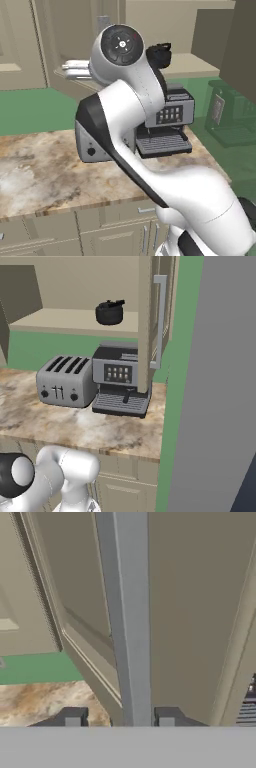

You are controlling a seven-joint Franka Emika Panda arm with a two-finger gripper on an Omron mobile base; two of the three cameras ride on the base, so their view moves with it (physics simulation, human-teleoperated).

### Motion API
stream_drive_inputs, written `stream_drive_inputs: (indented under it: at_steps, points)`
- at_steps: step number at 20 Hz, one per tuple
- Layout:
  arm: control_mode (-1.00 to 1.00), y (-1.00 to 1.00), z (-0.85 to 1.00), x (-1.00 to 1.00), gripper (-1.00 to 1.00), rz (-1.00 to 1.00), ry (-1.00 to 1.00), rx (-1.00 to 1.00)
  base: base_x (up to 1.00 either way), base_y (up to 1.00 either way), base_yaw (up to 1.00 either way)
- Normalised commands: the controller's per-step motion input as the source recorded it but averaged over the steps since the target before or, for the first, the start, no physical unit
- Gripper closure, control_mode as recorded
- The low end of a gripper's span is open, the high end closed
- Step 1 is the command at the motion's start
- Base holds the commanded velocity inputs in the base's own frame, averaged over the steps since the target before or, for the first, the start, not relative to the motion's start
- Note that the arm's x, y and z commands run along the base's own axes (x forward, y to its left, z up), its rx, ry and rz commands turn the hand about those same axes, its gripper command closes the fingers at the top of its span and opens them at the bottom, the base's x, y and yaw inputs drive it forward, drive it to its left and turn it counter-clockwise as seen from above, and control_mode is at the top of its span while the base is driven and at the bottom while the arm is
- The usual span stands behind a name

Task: Open the cabinet, pick the kettle from the cabinet, and place it in the sink.

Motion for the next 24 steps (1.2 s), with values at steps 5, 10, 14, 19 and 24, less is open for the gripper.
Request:
stream_drive_inputs:
  at_steps: [5, 10, 14, 19, 24]
  points:
    - [-1.0, -0.19, -0.01, -0.53, -1.0, 0.04, 0.0, 0.09, 0.0, 0.0, 0.0]
    - [-1.0, -0.32, 0.0, -0.49, -1.0, 0.09, 0.0, 0.14, 0.0, 0.0, 0.0]
    - [-1.0, -0.29, 0.0, -0.41, -1.0, 0.14, 0.0, 0.21, 0.0, 0.0, 0.0]
    - [-1.0, -0.42, -0.01, -0.11, -1.0, 0.23, 0.02, 0.29, 0.0, 0.0, 0.0]
    - [-1.0, -0.37, -0.13, 0.02, -1.0, 0.34, 0.01, 0.29, 0.0, 0.0, 0.0]
